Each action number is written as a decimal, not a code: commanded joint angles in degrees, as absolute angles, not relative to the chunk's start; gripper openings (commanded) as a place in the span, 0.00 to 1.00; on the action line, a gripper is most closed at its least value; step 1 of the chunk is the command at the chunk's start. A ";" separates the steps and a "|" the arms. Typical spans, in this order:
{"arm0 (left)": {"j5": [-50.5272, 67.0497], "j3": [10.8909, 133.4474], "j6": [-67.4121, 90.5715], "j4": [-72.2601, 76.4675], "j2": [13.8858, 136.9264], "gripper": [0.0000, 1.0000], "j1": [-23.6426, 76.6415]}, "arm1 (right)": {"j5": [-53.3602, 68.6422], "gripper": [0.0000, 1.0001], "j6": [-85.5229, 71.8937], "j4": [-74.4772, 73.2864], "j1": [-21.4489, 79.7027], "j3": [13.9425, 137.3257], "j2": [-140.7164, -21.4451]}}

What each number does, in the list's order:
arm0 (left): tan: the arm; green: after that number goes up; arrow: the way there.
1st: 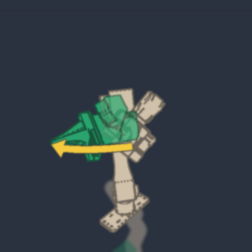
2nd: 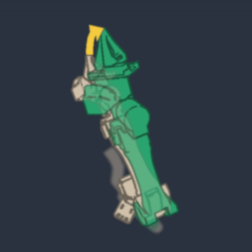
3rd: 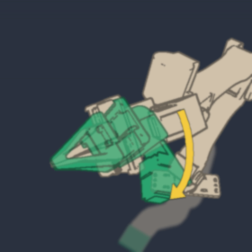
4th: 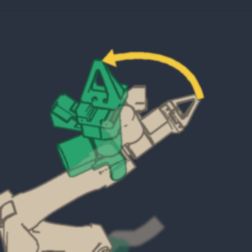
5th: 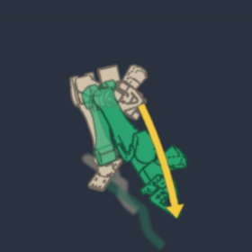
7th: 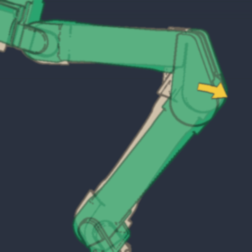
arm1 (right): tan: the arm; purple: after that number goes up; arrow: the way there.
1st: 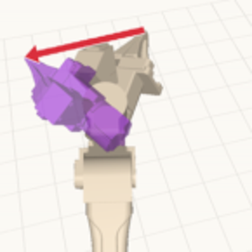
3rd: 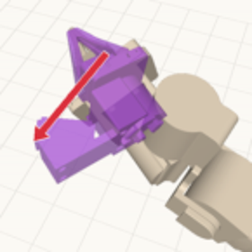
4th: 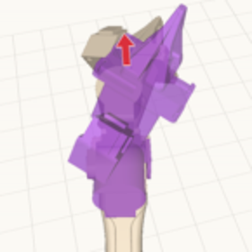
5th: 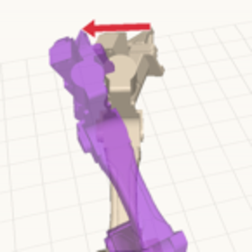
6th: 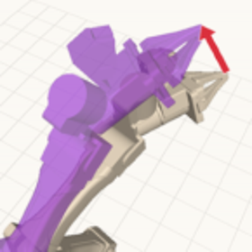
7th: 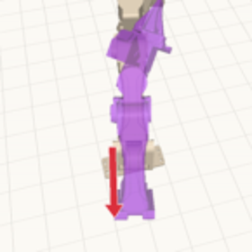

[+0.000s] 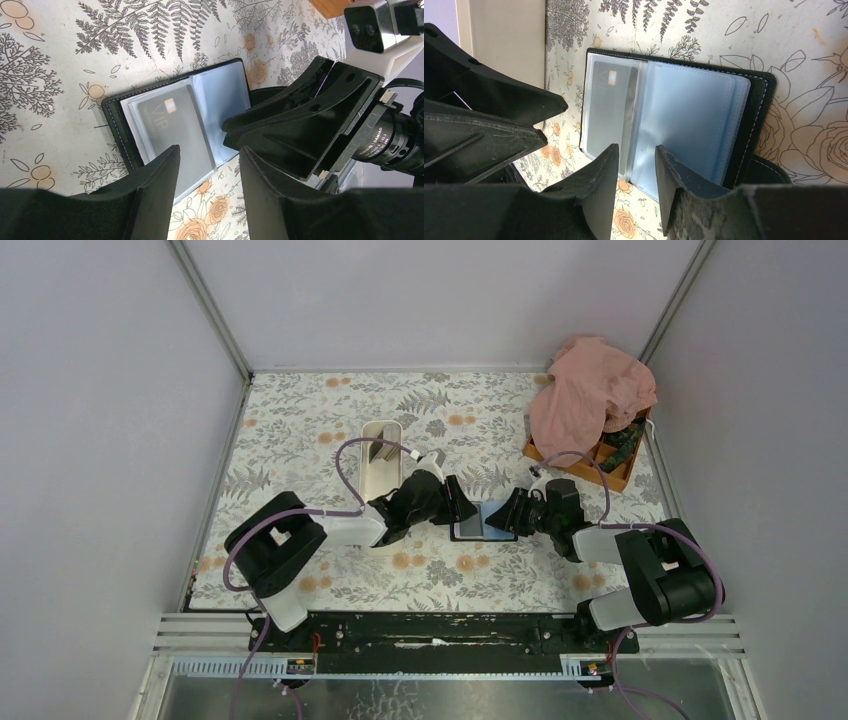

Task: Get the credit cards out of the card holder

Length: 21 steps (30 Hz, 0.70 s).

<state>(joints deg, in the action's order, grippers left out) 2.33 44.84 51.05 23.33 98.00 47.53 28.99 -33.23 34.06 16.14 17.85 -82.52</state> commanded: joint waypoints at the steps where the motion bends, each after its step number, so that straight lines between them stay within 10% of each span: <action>1: 1.87 45.36 50.24 23.35 97.14 0.55 47.73 | 25.94 0.41 -31.11 30.59 16.35 18.55 -82.60; 21: 2.37 41.69 52.30 26.17 99.55 0.55 48.89 | 26.10 0.41 -30.95 30.37 16.42 18.48 -82.11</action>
